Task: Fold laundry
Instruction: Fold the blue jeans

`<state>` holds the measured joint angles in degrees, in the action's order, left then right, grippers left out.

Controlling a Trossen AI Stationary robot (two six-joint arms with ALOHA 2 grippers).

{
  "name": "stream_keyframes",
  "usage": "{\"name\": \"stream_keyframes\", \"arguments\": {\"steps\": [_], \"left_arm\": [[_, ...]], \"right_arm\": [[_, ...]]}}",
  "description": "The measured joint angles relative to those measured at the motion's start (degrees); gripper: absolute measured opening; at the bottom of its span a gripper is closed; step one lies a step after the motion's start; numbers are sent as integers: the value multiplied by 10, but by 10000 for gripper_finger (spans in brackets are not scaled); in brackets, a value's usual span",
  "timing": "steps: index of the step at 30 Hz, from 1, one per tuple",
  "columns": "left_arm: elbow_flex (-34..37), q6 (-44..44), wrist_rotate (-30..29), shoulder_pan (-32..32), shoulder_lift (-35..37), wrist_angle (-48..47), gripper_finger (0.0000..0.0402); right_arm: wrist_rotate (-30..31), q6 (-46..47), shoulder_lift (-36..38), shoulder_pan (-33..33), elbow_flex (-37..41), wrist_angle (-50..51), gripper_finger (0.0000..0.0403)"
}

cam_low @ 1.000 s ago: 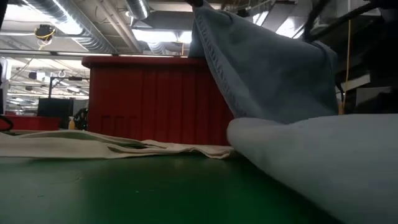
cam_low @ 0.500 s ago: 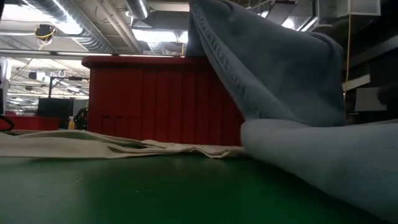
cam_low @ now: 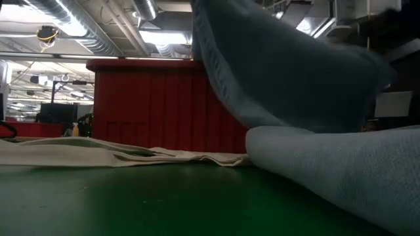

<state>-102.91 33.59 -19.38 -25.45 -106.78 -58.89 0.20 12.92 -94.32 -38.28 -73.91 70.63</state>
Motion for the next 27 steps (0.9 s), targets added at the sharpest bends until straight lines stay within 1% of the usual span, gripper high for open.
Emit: {"name": "stream_keyframes", "arguments": {"steps": [5, 11, 14, 22, 25, 27], "left_arm": [[0, 8, 7, -15, -42, 7, 5], [0, 8, 10, -21, -77, 10, 11], [0, 8, 10, -21, -84, 10, 34], [0, 7, 18, -6, -88, 17, 123], [0, -7, 49, 5, -85, 16, 137], [0, -23, 82, 13, -76, 17, 139]], "right_arm": [[32, -4, 0, 0, -29, 30, 145], [34, -15, 0, 0, -37, 34, 145], [34, -15, 0, 0, -37, 34, 145], [34, -15, 1, 0, -37, 41, 145], [34, -15, 1, 0, -37, 46, 145], [34, -15, 1, 0, -37, 46, 145]]}}
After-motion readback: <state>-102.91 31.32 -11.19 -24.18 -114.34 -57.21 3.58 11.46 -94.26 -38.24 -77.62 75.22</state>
